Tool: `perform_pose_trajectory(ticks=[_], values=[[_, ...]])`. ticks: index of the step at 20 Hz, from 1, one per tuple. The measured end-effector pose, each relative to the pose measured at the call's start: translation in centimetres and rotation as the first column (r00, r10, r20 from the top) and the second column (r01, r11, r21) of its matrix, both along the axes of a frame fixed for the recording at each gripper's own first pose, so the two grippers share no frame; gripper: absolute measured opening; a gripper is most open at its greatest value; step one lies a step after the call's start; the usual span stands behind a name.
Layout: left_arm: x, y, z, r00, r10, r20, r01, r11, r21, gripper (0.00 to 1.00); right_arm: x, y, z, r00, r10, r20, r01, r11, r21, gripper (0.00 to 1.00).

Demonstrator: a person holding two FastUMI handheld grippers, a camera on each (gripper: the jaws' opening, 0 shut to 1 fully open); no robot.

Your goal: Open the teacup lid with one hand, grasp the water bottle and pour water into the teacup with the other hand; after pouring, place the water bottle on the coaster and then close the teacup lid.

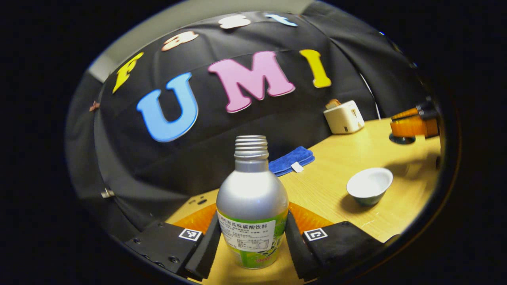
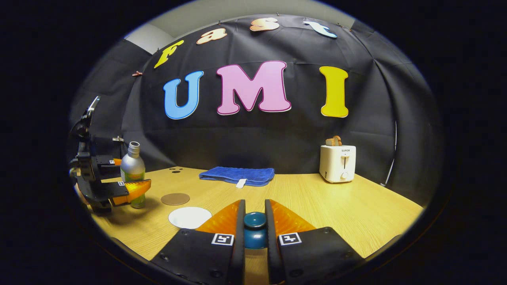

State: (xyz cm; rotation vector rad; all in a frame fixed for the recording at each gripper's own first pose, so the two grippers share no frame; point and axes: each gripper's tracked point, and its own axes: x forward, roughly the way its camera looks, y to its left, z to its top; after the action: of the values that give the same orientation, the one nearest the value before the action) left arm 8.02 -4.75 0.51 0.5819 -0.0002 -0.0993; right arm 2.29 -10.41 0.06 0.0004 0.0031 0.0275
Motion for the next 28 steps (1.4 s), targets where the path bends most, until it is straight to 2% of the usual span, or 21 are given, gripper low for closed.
perform_pose_trajectory(ticks=[2, 5, 8, 12, 14, 16, 17, 21, 22, 25, 28], values=[[0.1, -0.9, 0.4, 1.000, -0.027, 0.016, 0.024, 0.989, 0.143, 0.78, -0.1, -0.2, 0.0, 1.000, 0.006, 0.000, -0.006, 1.000, 0.000, 0.26], [0.7, -2.2, 0.8, 0.998, -0.056, 0.022, 0.046, 0.948, 0.314, 0.78, -0.2, -0.3, -0.1, 1.000, 0.016, -0.001, -0.016, 1.000, 0.000, 0.27], [1.4, -1.9, 0.6, 0.999, -0.038, -0.004, 0.035, 0.867, 0.497, 0.78, -0.5, -0.8, 0.0, 1.000, 0.018, 0.001, -0.018, 1.000, 0.001, 0.26], [1.2, -3.2, 0.5, 0.997, -0.073, -0.009, 0.062, 0.774, 0.631, 0.78, -0.7, -0.7, -0.1, 0.999, 0.033, 0.000, -0.033, 0.999, 0.001, 0.27], [1.5, -4.3, 0.9, 0.995, -0.103, -0.006, 0.077, 0.709, 0.701, 0.78, -0.7, -0.6, 0.0, 0.999, 0.045, -0.001, -0.045, 0.999, 0.002, 0.26], [1.8, -5.1, 0.6, 0.991, -0.133, -0.013, 0.095, 0.628, 0.772, 0.78, -0.7, -0.6, -0.1, 0.999, 0.054, -0.001, -0.054, 0.999, 0.002, 0.27], [1.9, -5.5, 0.5, 0.990, -0.141, -0.021, 0.101, 0.592, 0.800, 0.78, -0.7, -0.7, 0.0, 0.998, 0.055, -0.001, -0.055, 0.998, 0.002, 0.26], [2.0, -5.6, -0.5, 0.987, -0.145, -0.063, 0.126, 0.481, 0.868, 0.78, -1.0, -1.2, 0.0, 0.998, 0.055, -0.001, -0.055, 0.998, 0.001, 0.26], [1.7, -5.5, -0.4, 0.988, -0.143, -0.064, 0.124, 0.459, 0.880, 0.78, -1.2, -1.3, 0.0, 0.999, 0.054, -0.001, -0.054, 0.999, 0.001, 0.27], [1.5, -5.4, -0.6, 0.987, -0.136, -0.089, 0.139, 0.419, 0.897, 0.78, -1.5, -1.8, 0.0, 0.999, 0.049, 0.000, -0.049, 0.999, 0.001, 0.26], [1.5, -5.6, -0.9, 0.984, -0.144, -0.107, 0.153, 0.358, 0.921, 0.78, -1.6, -2.0, 0.0, 0.999, 0.045, 0.000, -0.045, 0.999, 0.001, 0.26]])
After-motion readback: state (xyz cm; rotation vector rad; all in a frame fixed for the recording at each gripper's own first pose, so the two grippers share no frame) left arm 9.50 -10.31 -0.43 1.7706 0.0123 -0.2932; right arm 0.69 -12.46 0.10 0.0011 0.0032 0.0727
